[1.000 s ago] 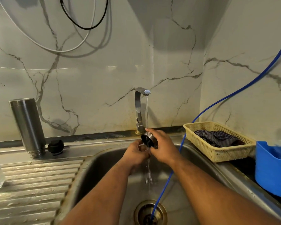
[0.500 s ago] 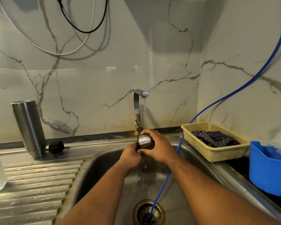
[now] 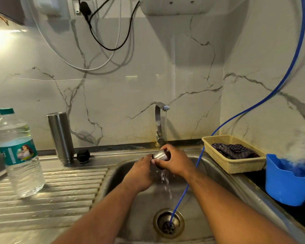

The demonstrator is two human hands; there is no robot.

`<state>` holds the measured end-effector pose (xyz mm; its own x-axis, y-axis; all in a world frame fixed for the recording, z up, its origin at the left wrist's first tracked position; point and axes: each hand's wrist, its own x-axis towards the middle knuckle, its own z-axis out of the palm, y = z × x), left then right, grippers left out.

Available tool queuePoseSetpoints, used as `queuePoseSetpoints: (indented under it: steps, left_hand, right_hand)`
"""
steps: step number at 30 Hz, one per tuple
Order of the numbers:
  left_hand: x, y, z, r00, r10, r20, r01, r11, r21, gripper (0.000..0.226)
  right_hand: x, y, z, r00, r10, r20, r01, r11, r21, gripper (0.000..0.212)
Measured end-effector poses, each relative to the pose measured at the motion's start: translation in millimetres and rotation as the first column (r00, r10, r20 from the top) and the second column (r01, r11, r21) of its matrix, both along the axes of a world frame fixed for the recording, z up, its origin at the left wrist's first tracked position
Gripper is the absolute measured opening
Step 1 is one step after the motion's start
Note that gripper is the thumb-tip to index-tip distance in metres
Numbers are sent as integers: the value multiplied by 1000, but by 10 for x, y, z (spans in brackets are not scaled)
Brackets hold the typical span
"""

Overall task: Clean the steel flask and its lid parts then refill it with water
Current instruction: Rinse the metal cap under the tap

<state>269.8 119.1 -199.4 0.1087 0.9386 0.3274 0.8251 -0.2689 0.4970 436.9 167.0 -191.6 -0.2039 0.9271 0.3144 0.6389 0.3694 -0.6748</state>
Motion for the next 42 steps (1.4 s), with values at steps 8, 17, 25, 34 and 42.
queuePoseSetpoints:
  steps: [8, 17, 25, 34, 42]
  left_hand:
    - [-218, -83, -188, 975, -29, 222, 49, 995, -82, 80]
    - [-228, 83, -171, 892, -20, 451, 71, 993, -95, 61]
    - [-85, 152, -319, 924, -76, 374, 135, 982, -135, 84]
    - [-69, 68, -249, 916, -122, 382, 174, 979, -104, 78]
    - [-100, 78, -224, 904, -64, 423, 124, 985, -117, 82]
  right_hand:
    - [-304, -187, 123, 998, 36, 43, -34, 999, -29, 50]
    - [186, -82, 287, 977, -17, 214, 140, 808, -572, 62]
    - [534, 660, 270, 966, -182, 185, 159, 978, 131, 53]
    - [91, 1126, 619, 691, -27, 722, -142, 975, 172, 104]
    - [162, 1157, 602, 627, -193, 755, -84, 946, 312, 88]
